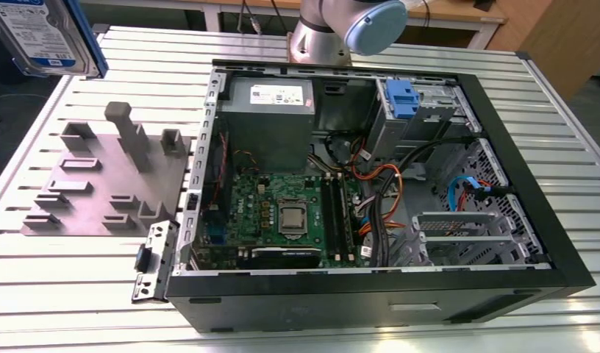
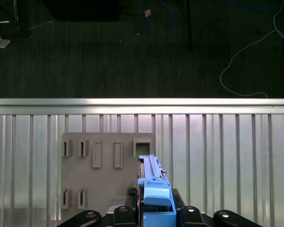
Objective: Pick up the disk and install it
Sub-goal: 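Pick up the disk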
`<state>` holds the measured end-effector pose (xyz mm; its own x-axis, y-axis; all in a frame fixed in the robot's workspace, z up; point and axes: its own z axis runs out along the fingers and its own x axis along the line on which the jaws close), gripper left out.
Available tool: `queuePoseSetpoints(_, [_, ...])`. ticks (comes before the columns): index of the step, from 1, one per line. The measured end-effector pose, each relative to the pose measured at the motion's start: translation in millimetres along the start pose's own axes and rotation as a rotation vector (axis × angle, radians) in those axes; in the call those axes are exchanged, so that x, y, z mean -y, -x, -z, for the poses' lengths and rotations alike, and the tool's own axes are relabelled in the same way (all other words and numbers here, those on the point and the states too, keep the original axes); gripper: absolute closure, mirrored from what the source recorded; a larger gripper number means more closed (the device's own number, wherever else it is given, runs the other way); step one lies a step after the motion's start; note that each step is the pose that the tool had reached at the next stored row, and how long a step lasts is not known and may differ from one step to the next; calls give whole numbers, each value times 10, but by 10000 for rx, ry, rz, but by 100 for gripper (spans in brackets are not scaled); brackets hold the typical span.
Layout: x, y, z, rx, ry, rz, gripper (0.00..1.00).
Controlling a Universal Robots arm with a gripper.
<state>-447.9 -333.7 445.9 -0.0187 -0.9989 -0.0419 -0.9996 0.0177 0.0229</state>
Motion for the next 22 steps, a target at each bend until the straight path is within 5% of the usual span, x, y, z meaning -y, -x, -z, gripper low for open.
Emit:
queuePoseSetpoints(9, [-1,1,25,0,0,0,63])
queuePoseSetpoints(22, [-3,6,147,0,0,0,63])
